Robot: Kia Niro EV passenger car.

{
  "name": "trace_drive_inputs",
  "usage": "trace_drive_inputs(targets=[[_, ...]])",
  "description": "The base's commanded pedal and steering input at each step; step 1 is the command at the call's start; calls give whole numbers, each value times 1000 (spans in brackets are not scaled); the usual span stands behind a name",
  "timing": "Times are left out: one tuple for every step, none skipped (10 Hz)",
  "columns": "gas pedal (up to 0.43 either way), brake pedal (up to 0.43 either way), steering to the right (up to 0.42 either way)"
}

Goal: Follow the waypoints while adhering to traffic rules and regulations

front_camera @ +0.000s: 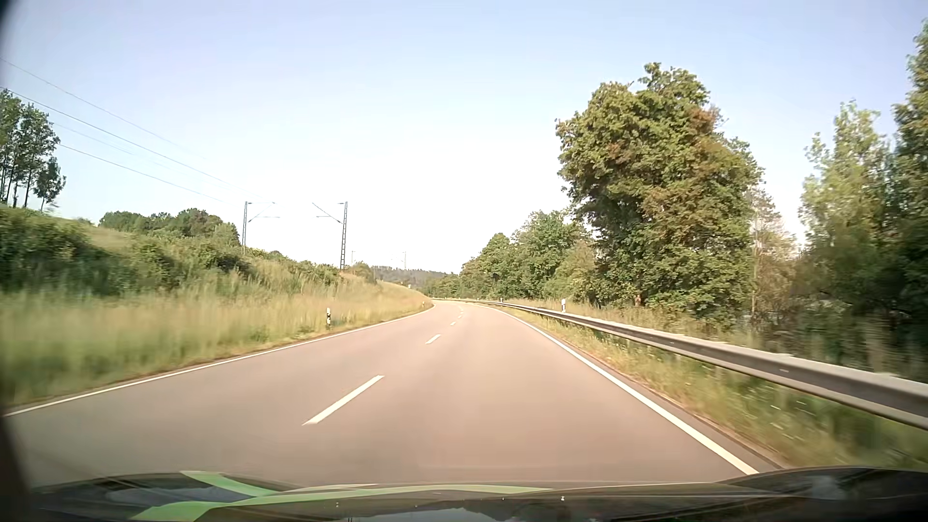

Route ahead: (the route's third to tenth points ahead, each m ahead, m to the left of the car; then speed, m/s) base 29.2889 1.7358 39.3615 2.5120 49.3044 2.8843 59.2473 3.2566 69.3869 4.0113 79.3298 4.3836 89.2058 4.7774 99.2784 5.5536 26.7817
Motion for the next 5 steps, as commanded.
trace_drive_inputs(targets=[[220,0,-8],[220,0,-7],[220,0,-8],[220,0,-7],[220,0,-7]])
